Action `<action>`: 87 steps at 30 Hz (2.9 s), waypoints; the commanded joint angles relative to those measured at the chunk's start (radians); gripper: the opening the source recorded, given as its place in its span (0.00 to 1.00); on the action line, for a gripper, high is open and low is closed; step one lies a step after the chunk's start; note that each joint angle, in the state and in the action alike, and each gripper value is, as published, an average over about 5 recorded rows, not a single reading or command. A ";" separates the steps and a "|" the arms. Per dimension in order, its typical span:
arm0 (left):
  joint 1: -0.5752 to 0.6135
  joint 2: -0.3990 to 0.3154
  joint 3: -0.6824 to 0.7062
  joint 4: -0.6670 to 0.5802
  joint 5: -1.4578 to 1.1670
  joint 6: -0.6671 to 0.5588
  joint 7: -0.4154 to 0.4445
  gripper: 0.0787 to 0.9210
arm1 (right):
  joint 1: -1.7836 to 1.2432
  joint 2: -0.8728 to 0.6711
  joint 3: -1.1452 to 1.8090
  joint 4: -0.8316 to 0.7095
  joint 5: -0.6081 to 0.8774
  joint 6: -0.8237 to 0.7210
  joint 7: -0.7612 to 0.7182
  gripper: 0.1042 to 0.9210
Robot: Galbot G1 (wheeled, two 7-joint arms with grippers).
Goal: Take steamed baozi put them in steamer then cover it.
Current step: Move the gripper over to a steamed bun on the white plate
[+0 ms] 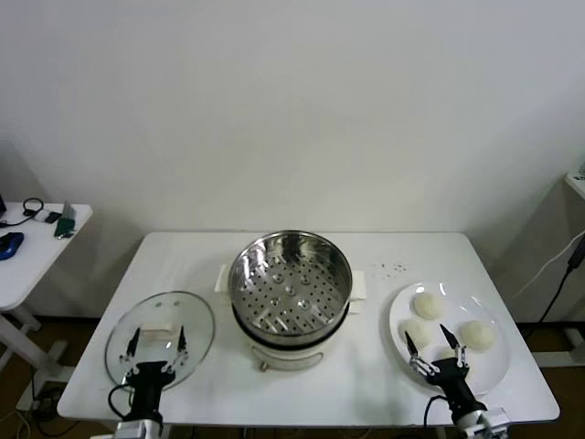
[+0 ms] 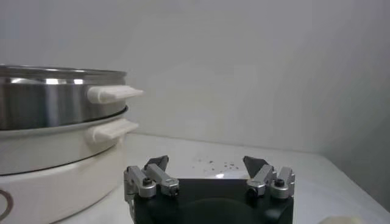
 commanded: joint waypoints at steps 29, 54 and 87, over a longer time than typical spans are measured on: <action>0.081 0.018 0.040 -0.069 0.029 -0.002 -0.033 0.88 | 1.202 -0.828 -0.851 -0.458 -0.353 -0.245 -0.935 0.88; 0.038 0.033 0.015 -0.047 0.019 0.042 -0.042 0.88 | 1.611 -0.438 -1.396 -0.815 -0.442 -0.235 -1.002 0.88; 0.042 0.034 -0.002 -0.042 0.004 0.047 -0.049 0.88 | 1.597 -0.370 -1.419 -0.859 -0.474 -0.202 -0.990 0.78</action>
